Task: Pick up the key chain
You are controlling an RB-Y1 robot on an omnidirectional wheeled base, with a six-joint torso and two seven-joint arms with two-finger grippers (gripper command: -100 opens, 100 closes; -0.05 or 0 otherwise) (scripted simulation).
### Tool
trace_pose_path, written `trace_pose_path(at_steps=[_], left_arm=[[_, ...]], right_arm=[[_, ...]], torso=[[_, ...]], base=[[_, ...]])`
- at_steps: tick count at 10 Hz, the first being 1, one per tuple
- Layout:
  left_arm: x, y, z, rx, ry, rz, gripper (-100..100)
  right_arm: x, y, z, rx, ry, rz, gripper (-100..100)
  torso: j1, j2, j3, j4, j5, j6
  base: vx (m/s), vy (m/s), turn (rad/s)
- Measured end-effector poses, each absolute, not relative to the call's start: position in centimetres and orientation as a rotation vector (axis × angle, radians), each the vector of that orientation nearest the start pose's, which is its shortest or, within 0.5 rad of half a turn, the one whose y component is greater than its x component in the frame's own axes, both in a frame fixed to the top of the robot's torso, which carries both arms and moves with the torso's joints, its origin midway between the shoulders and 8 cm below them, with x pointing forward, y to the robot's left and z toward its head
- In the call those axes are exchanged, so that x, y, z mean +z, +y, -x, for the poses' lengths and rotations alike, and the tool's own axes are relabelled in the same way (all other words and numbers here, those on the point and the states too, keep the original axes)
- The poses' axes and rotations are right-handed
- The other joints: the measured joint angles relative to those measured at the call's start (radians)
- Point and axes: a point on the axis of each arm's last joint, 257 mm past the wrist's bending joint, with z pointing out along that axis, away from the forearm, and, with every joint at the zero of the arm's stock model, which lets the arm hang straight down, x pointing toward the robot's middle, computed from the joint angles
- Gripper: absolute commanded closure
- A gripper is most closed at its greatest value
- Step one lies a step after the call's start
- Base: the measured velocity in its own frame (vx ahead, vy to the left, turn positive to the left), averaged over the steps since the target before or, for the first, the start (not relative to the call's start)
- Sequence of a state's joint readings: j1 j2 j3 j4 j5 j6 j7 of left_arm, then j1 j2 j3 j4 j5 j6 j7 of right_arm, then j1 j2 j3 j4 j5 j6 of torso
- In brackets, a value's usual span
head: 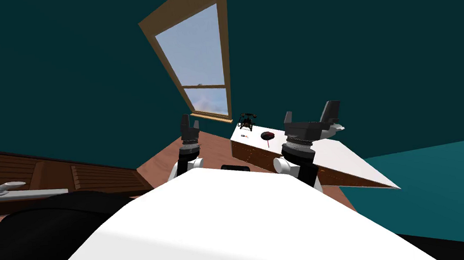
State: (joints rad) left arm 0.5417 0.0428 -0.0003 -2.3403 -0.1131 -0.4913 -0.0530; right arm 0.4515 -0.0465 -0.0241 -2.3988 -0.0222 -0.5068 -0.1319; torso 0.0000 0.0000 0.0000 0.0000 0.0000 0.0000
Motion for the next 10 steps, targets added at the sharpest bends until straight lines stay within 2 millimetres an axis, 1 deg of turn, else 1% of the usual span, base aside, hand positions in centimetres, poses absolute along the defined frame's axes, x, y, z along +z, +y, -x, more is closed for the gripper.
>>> trace_pose_path(at_steps=[2, 4, 5, 7, 8, 9, 10], left_arm=[[3.4, 26.3, -33.4, -1.172, 0.714, 0.522, 0], [3.4, 26.3, -33.4, -1.172, 0.714, 0.522, 0], [3.4, 26.3, -33.4, -1.172, 0.714, 0.522, 0], [3.4, 26.3, -33.4, -1.172, 0.714, 0.522, 0], [3.4, 26.3, -33.4, -1.172, 0.714, 0.522, 0], [3.4, 26.3, -33.4, -1.172, 0.714, 0.522, 0], [3.4, 26.3, -33.4, -1.172, 0.714, 0.522, 0]], right_arm=[[8.6, -26.5, -32.2, 1.470, 0.542, -0.525, -100], [7.2, -25.5, -33.1, 1.454, 0.619, -0.508, -100], [6.3, -25.1, -33.8, 1.441, 0.665, -0.504, -100], [5.0, -24.5, -34.5, 1.424, 0.730, -0.489, -100], [3.7, -24.5, -35.1, 1.404, 0.779, -0.484, -100], [3.3, -24.2, -35.3, 1.395, 0.805, -0.474, -100], [2.3, -23.8, -35.6, 1.380, 0.851, -0.464, -100]], torso=[[0.000, 0.001, 0.000, 0.000, 0.000, 0.000], [0.000, 0.002, 0.001, 0.000, 0.000, 0.000], [0.000, 0.002, 0.001, 0.000, 0.000, 0.000], [0.000, 0.002, 0.001, 0.000, 0.000, 0.000], [0.000, 0.002, 0.001, 0.000, 0.000, 0.000], [0.000, 0.002, 0.001, 0.001, 0.000, 0.000], [0.000, 0.002, 0.001, 0.000, 0.000, 0.000]], base=[[-0.021, 0.004, 0.071], [-0.034, 0.005, 0.104], [-0.028, 0.001, 0.028], [-0.032, 0.006, 0.096], [-0.031, -0.002, 0.050], [-0.029, 0.004, 0.105], [-0.040, 0.003, 0.140]])
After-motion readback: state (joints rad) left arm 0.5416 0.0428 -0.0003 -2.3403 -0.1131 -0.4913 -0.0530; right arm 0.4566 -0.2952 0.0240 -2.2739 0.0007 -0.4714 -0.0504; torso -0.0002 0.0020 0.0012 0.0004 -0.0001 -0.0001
